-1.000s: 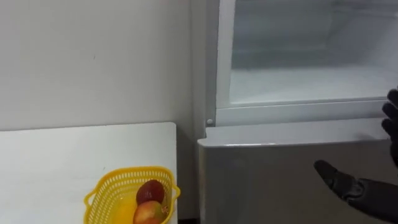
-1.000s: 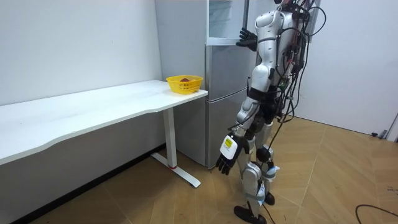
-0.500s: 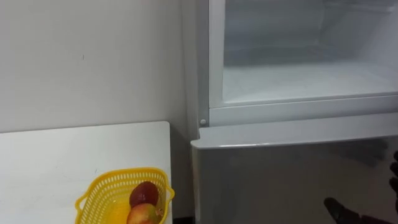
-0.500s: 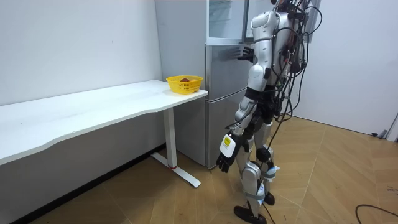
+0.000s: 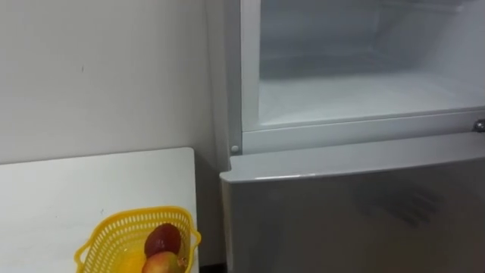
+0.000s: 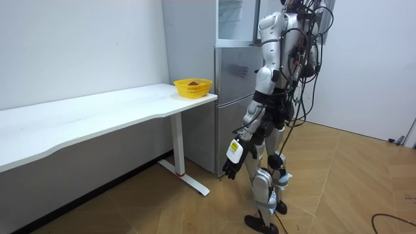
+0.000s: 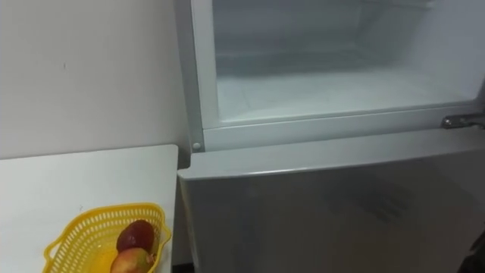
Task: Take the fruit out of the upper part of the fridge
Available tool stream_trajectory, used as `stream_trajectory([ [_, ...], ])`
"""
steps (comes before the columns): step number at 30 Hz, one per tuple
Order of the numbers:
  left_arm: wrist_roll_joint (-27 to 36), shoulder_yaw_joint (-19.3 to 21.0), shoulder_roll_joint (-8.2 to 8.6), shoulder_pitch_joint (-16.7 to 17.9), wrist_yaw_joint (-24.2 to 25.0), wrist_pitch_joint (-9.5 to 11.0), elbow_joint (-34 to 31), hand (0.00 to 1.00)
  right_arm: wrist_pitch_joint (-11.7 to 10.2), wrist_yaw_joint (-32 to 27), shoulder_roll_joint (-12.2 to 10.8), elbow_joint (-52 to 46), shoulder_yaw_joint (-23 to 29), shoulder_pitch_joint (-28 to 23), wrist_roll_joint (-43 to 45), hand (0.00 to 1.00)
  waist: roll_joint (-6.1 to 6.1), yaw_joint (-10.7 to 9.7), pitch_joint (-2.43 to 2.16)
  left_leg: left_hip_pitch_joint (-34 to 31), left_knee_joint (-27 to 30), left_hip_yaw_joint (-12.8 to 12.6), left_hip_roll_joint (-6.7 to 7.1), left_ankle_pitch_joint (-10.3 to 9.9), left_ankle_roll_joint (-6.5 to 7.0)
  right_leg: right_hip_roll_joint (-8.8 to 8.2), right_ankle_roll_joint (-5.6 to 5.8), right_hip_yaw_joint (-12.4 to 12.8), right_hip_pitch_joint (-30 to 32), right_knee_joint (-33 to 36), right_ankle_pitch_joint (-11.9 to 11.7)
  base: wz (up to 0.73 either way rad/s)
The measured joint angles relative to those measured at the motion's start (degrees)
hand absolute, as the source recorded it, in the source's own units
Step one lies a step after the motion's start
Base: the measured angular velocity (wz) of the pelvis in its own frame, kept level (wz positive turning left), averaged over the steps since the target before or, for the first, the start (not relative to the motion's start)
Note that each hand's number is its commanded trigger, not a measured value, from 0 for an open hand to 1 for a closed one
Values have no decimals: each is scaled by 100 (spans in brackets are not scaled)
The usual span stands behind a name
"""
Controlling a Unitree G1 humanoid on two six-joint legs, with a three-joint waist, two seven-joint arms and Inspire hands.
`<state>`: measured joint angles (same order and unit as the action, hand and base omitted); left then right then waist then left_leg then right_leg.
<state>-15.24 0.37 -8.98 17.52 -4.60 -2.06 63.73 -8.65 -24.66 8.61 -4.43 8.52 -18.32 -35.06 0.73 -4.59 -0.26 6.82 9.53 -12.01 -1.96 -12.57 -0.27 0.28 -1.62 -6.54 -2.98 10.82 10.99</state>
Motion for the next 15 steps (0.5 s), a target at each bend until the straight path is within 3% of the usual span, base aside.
stream_trajectory([
  [4, 5, 34, 4, 8, -26, -35, -46, 0, -1, -327, 6, 47, 311, -3, -1186, 0, 37, -35, -6, -5, 0, 41, 3, 0, 0, -2, 0, 5, -5, -12, 0, 0],
  [7, 4, 56, -6, 34, -24, -44, -86, 0, -1, -519, 7, 201, 559, 17, -1538, 0, 55, -60, -6, -22, 1, 46, 4, 0, 0, 0, 0, 6, -22, -2, 0, 0],
  [13, 6, 98, -20, 224, -10, -44, -452, 0, -7, -1074, 40, 377, 1378, 102, -2886, 0, 91, -201, 0, -48, 1, 55, 12, 0, 0, -14, 8, -14, 2, 3, 15, 1],
  [15, 0, 329, -20, 242, 6, -43, -555, 0, -13, -1330, 62, 428, 1825, 178, -3216, 0, 135, -288, 0, -55, 2, 49, 24, 0, 0, -19, 25, -6, 23, -1, 57, 8],
])
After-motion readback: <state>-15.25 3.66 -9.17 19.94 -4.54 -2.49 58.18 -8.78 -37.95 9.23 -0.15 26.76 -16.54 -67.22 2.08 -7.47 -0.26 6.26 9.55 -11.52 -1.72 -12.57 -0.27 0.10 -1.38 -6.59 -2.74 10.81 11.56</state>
